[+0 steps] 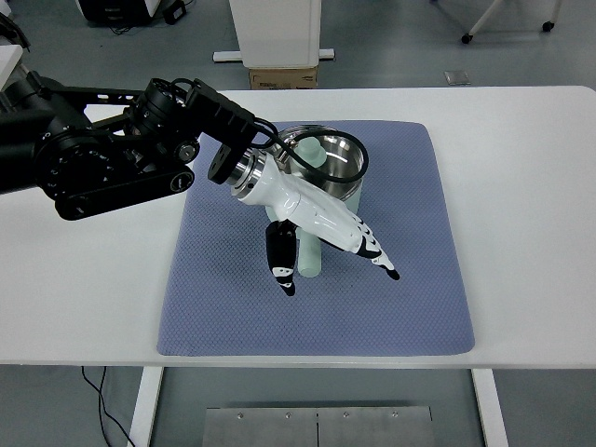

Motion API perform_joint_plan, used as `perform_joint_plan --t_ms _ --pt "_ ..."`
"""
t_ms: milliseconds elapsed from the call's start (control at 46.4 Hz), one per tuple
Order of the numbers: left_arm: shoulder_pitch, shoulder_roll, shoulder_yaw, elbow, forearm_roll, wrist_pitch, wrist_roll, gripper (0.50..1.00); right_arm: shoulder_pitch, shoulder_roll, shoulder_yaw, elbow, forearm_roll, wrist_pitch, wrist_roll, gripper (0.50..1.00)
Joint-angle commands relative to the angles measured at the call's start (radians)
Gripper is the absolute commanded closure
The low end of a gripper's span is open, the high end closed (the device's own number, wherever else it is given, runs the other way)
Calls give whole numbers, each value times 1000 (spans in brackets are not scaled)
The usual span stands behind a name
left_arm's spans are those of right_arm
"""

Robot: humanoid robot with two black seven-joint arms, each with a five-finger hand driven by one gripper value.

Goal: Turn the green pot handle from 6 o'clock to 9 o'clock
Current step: 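Drag the handle with the left hand, rotating the pot toward the left arm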

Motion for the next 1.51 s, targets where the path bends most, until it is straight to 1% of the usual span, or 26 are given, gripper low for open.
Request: perform_joint_plan --t_ms 0,474,1057,1488 --pt "1 -2 1 1 14 0 0 500 0 0 0 0 0 0 0 500" --pt "-4 -19 25 5 137 0 0 500 0 0 0 0 0 0 0 500" --pt "-23 -17 84 4 222 0 0 500 0 0 0 0 0 0 0 500" --pt "-36 -10 87 -6 257 2 0 500 0 0 0 0 0 0 0 500"
